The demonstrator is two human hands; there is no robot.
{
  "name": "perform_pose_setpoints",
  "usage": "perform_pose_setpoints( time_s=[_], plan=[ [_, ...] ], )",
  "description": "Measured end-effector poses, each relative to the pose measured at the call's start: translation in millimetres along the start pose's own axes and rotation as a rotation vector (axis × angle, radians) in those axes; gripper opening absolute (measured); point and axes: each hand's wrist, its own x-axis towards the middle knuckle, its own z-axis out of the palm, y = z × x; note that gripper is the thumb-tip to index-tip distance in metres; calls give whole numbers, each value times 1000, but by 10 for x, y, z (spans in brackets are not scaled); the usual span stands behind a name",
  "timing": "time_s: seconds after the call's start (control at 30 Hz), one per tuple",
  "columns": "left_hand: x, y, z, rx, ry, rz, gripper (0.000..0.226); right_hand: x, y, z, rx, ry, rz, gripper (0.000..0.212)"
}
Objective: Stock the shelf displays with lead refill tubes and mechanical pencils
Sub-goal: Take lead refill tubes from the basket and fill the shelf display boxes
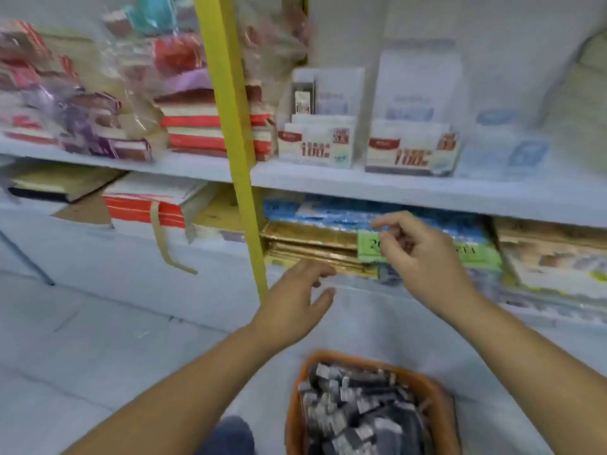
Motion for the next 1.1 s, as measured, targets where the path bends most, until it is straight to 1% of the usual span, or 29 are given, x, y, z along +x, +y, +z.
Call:
perform_pose_setpoints(
  time_s=[0.07, 0.1, 0.17, 0.27, 0.33, 0.4, 0.53, 0.6, 0.67, 0.77, 0.87, 0.97, 1.03, 1.1],
  plan=[
    [-301, -258, 410, 39, -232, -121, 36, -511, 541, 156, -47, -136, 265, 28],
    [-448, -390, 627, 46, -324, -188, 39, -764, 814, 231, -69, -211, 392, 25],
    [-700, -615, 1047, 37, -440, -303, 42, -1243, 1294, 381, -140, -341, 586, 18],
    [-984, -846, 1576, -21, -506, -481, 48, -1840, 1798, 587, -259, -483, 752, 23],
    [-1119, -953, 1866, -28, -536, -562, 53, -2114, 2011, 697, -230, -546, 867, 29],
    [-1223, -1044, 2102, 22, -550, -580, 55, -2302, 2161, 782, -183, -595, 964, 42],
    [-1299, -1155, 2373, 196, -576, -526, 61, -2552, 2325, 915, -186, -675, 987, 72],
    [-1292, -1182, 2448, 256, -585, -527, 63, -2656, 2341, 993, -178, -636, 997, 74],
    [-1276, -1189, 2510, 261, -565, -555, 58, -2710, 2354, 1053, -200, -595, 1009, 71],
    [-1242, -1169, 2574, 210, -537, -612, 46, -2720, 2389, 1076, -196, -578, 1030, 66],
    [-1187, -1145, 2571, 185, -552, -648, 42, -2726, 2397, 1040, -143, -538, 1048, 49],
    [-1124, -1155, 2526, 140, -591, -698, 36, -2702, 2392, 964, -69, -483, 1116, 38],
    [-1106, -1179, 2490, 68, -616, -739, 31, -2657, 2401, 901, 7, -455, 1162, 33],
    [-1109, -1188, 2430, -24, -594, -785, 20, -2619, 2417, 833, 68, -427, 1182, 31]
  ],
)
